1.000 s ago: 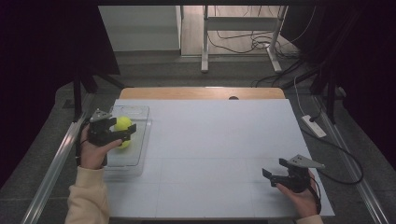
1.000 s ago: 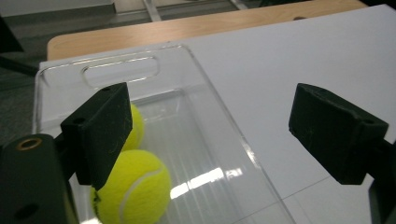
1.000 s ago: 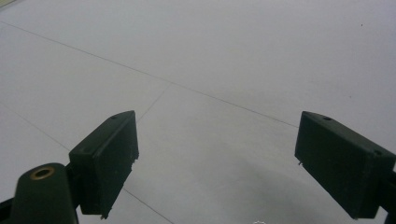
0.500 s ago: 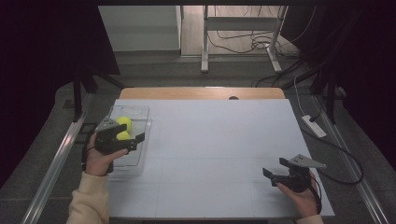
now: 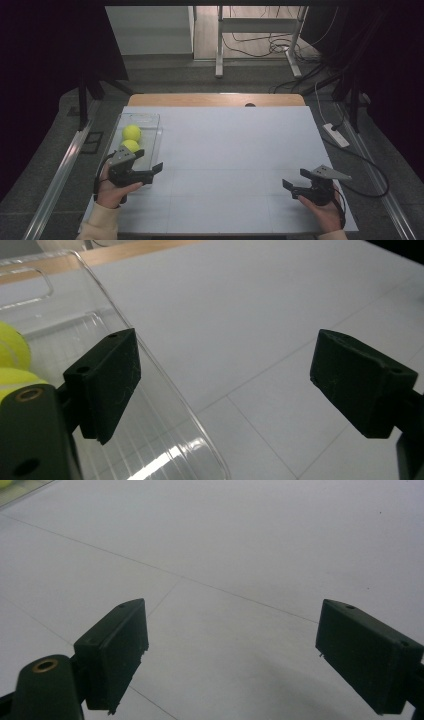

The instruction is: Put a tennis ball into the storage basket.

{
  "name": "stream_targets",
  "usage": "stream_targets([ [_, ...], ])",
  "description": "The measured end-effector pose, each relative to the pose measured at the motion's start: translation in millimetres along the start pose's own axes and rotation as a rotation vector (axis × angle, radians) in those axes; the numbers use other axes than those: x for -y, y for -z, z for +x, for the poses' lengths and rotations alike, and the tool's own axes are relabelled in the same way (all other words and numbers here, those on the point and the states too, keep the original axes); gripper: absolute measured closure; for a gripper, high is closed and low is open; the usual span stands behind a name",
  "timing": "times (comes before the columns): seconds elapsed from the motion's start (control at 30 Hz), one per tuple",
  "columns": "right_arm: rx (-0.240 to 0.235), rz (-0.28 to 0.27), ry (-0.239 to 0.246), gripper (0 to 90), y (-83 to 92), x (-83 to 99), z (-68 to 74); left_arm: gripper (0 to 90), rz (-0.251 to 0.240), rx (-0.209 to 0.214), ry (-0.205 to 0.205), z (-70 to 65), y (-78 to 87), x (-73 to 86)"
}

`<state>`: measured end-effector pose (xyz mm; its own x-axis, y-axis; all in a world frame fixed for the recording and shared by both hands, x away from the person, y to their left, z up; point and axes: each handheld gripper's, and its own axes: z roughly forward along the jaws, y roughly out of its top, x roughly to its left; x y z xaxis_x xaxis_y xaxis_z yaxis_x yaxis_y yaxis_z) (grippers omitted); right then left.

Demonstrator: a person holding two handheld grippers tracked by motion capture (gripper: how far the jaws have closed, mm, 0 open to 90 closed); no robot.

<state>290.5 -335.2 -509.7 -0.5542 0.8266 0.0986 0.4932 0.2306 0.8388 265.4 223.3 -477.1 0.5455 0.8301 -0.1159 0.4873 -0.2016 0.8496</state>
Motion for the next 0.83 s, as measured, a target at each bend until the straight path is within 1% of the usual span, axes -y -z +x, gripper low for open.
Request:
stream_targets([
  [0.07,-0.003,-0.005,-0.005,13.4,0.1,-0.7,-0.4,13.9,0.015,-0.001,-0.017,-3.7,-2.6,2.8],
  [0.13,-0.006,-0.013,-0.008,13.4,0.4,-1.6,-0.7,13.8,0.015,0.0,-0.024,-5.9,-3.1,4.2],
  [0.2,-0.007,-0.016,-0.009,13.4,0.9,-2.1,-1.2,13.8,0.004,0.004,-0.026,-7.5,-2.8,5.0],
  [0.37,-0.007,-0.02,-0.018,13.4,1.7,-2.6,-2.2,13.8,0.002,0.009,-0.038,-9.6,-2.9,5.8],
  [0.57,-0.008,-0.021,-0.014,13.4,1.7,-3.3,-1.2,13.6,-0.011,0.01,-0.055,-11.5,-4.0,5.8],
  [0.83,-0.021,-0.025,0.007,13.1,1.7,-5.3,2.1,13.6,-0.008,0.013,-0.059,-12.1,-5.0,6.0],
])
